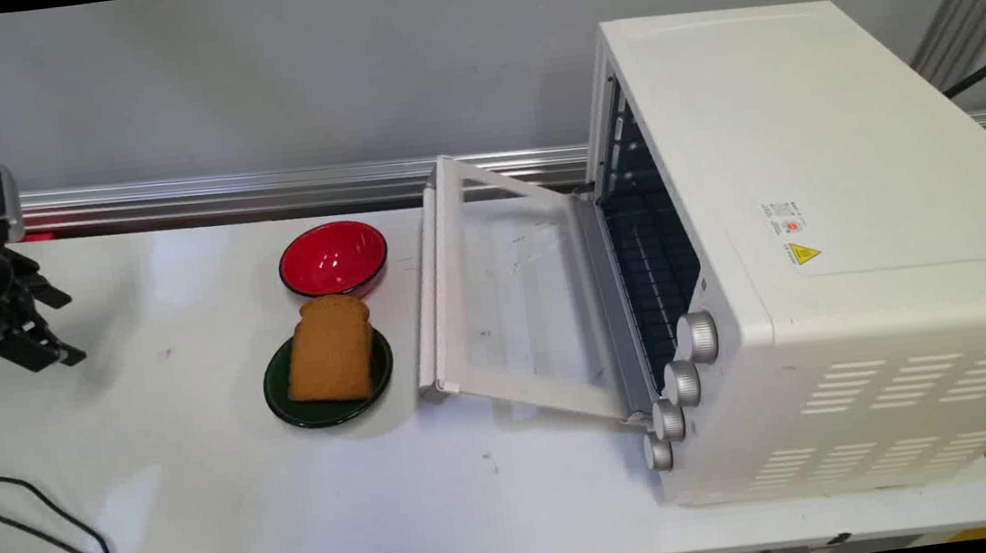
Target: Close the oven
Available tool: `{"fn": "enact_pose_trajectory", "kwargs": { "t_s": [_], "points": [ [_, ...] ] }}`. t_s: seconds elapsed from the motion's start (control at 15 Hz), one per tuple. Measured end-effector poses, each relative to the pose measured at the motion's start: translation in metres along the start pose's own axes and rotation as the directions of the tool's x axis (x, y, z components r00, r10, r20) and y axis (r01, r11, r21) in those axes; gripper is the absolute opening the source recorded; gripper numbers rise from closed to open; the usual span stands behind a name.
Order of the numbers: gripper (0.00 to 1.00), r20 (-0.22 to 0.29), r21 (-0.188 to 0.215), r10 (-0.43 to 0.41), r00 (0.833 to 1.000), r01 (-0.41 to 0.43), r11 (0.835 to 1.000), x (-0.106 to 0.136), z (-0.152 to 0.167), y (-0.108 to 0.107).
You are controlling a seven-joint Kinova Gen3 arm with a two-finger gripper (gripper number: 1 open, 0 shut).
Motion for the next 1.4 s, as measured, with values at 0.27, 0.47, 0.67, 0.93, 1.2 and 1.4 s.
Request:
{"fn": "enact_pose_trajectory", "kwargs": {
  "t_s": [0.27, 0.47, 0.67, 0.93, 1.2, 1.4],
  "points": [
    [1.00, -0.096, -0.040, 0.011, 0.995, -0.015, 0.999, 0.022, 0.003, -0.003],
    [1.00, -0.198, -0.065, 0.064, 0.978, -0.078, 0.995, 0.063, 0.003, 0.000],
    [1.00, -0.268, -0.057, 0.127, 0.955, -0.147, 0.987, 0.108, 0.003, 0.000],
    [1.00, -0.312, -0.069, 0.203, 0.928, -0.235, 0.970, 0.171, 0.013, -0.012],
    [1.00, -0.326, -0.131, 0.223, 0.919, -0.278, 0.952, 0.206, 0.024, -0.018],
    [1.00, -0.342, -0.197, 0.217, 0.914, -0.295, 0.935, 0.230, 0.035, -0.019]
  ]
}}
